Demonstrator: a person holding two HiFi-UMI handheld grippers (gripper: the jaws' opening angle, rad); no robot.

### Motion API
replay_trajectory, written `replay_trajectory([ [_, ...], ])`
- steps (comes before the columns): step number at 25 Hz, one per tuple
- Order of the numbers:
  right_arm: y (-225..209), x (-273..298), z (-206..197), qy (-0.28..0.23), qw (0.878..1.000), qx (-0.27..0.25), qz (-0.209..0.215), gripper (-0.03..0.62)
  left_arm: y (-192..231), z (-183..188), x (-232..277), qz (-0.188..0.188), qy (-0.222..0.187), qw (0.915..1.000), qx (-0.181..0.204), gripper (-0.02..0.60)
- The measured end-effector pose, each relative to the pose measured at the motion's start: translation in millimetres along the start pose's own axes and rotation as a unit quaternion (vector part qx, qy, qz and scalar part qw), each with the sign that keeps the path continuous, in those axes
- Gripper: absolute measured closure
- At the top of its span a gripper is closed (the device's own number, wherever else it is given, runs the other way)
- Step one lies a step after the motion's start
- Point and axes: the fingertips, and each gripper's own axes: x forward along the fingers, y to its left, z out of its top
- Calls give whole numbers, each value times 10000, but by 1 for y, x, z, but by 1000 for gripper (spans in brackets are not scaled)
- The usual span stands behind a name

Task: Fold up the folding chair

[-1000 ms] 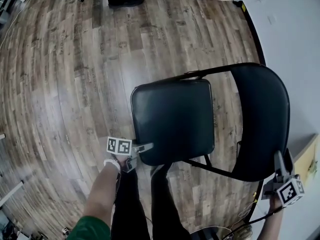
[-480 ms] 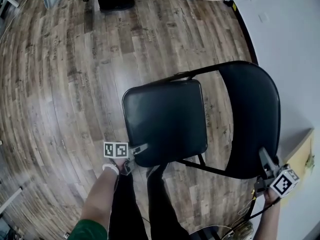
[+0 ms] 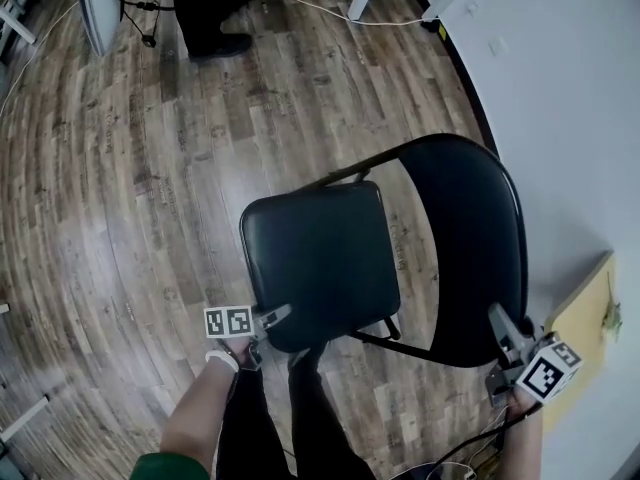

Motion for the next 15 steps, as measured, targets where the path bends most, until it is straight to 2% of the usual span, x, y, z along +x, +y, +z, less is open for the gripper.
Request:
replay_trajectory([
  [4, 23, -15, 12, 45, 9999, -103, 63, 501, -41, 1, -8, 102, -22, 9999, -10, 160],
  [8, 29, -34, 25, 13, 9996, -270, -96, 503, -91, -4, -12, 295, -205, 9993, 82, 158],
  [15, 32, -60, 50, 17, 9989, -433, -187, 508, -194, -5, -8, 147, -429, 9989, 95, 158],
])
